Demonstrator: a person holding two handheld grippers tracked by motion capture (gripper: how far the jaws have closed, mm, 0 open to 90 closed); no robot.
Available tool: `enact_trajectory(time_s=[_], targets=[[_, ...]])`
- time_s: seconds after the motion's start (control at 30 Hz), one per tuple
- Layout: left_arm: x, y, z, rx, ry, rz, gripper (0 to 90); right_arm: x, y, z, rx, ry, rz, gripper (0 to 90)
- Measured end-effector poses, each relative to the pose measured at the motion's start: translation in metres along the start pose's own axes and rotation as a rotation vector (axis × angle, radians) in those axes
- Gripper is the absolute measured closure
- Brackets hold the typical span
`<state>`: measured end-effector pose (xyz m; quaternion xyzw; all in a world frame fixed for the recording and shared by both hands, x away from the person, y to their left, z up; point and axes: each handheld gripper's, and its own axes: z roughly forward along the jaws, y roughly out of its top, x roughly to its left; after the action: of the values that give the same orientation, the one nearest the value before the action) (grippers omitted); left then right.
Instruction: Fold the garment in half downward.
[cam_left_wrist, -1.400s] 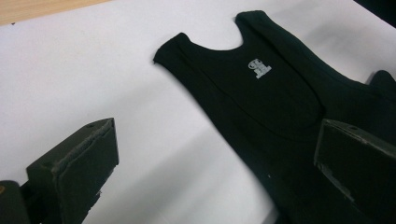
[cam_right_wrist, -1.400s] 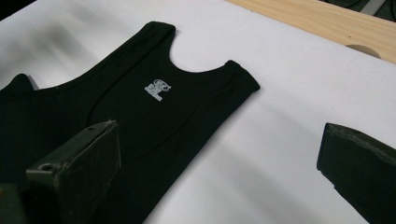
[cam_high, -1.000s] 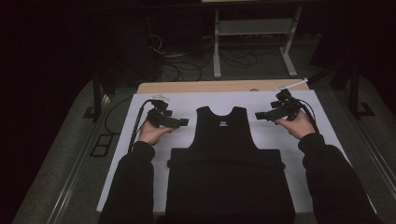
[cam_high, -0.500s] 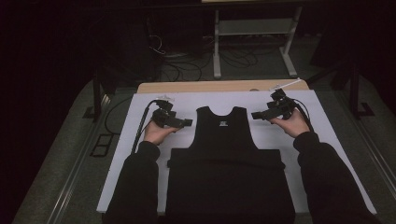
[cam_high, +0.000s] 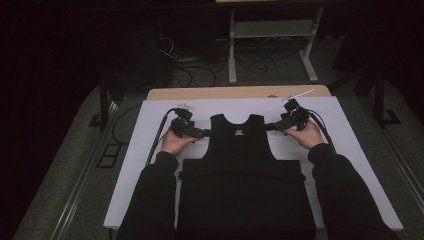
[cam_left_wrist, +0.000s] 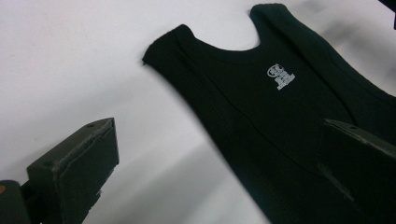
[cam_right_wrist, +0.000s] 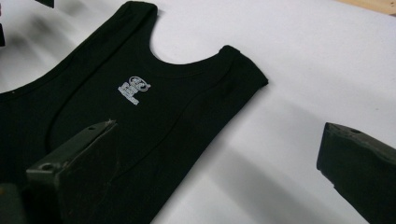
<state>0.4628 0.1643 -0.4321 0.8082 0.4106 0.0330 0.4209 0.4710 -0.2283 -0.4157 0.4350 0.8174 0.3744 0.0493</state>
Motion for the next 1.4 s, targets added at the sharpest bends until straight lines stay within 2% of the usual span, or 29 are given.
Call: enact_trajectory(time_s=[0.2,0.37,0.57,0.67,0.8,0.93,1.03,1.17,1.3,1.4], targets=[[0.001,-0.003,0.004,-0.012,-0.023,-0.023,0.0,0.004,-0.001,0.008,0.017,-0.001,-0.011,0.0],[-0.001,-0.003,0.009,-0.011,-0.026,-0.019,0.0,0.005,-0.003,0.014,0.021,-0.002,-0.020,2.0],[-0.002,-0.005,0.014,-0.003,-0.032,-0.029,4.7,0.007,-0.004,0.022,0.020,0.008,-0.011,6.6],[-0.003,-0.006,0.016,-0.005,-0.035,-0.033,7.3,0.008,-0.005,0.025,0.025,0.003,-0.010,12.4],[-0.005,-0.007,0.019,0.010,-0.035,-0.015,11.4,0.010,-0.006,0.030,0.033,0.006,-0.006,15.0],[-0.007,-0.008,0.022,0.025,-0.024,0.001,15.0,0.013,-0.008,0.034,0.039,-0.010,-0.011,24.9],[-0.010,-0.009,0.024,0.025,0.000,0.010,19.2,0.013,-0.009,0.036,0.035,-0.013,-0.010,31.8],[-0.009,-0.007,0.024,0.015,0.005,-0.012,32.1,0.014,-0.010,0.039,0.032,-0.016,-0.011,42.1],[-0.010,-0.007,0.026,0.002,0.038,-0.009,39.2,0.016,-0.011,0.040,0.019,-0.021,-0.016,51.2],[-0.010,-0.007,0.027,0.001,0.041,-0.010,42.0,0.017,-0.012,0.041,0.012,-0.019,-0.017,56.6]])
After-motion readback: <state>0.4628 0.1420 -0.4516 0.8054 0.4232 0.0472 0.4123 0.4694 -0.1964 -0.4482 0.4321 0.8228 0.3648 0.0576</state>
